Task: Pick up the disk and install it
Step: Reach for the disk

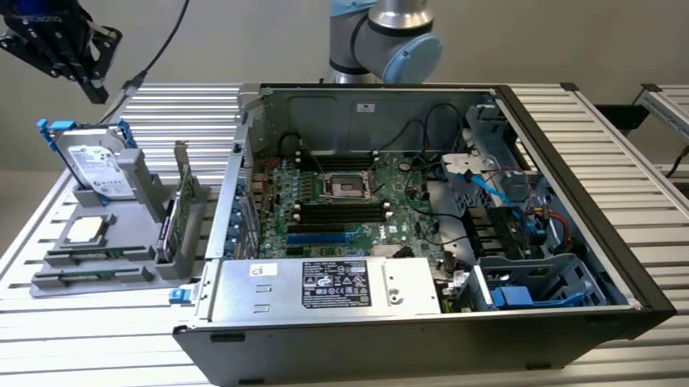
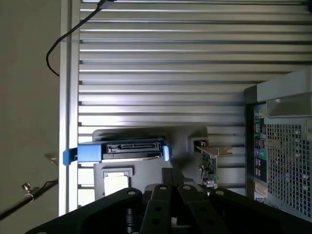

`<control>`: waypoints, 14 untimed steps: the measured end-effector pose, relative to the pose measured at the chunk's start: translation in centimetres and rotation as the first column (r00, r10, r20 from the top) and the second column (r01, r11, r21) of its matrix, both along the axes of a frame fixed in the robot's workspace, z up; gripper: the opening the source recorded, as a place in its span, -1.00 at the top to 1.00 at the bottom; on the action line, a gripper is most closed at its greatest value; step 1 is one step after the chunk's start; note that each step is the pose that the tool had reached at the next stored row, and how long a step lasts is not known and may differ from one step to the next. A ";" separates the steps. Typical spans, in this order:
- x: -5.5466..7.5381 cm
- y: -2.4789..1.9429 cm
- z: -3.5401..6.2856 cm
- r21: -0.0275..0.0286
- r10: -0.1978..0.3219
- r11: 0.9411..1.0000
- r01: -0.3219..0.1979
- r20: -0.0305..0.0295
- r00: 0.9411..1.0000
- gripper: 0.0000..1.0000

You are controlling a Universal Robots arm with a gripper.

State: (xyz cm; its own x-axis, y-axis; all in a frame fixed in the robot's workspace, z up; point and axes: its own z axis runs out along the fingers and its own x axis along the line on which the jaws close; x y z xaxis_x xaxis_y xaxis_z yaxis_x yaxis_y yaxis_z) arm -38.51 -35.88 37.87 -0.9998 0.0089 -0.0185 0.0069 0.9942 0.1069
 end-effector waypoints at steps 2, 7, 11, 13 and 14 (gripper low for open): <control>-0.5 0.07 -0.05 0.007 0.000 1.000 0.000 0.000 1.000 0.79; -1.8 0.24 -0.17 0.024 0.001 1.000 -0.001 0.000 1.000 0.79; -2.9 0.37 -0.26 0.037 0.002 0.999 -0.002 0.000 1.000 0.79; -3.4 0.43 -0.30 0.042 0.002 0.999 -0.002 0.000 1.000 0.79; -3.6 0.45 -0.32 0.044 0.003 0.999 -0.003 0.000 1.000 0.79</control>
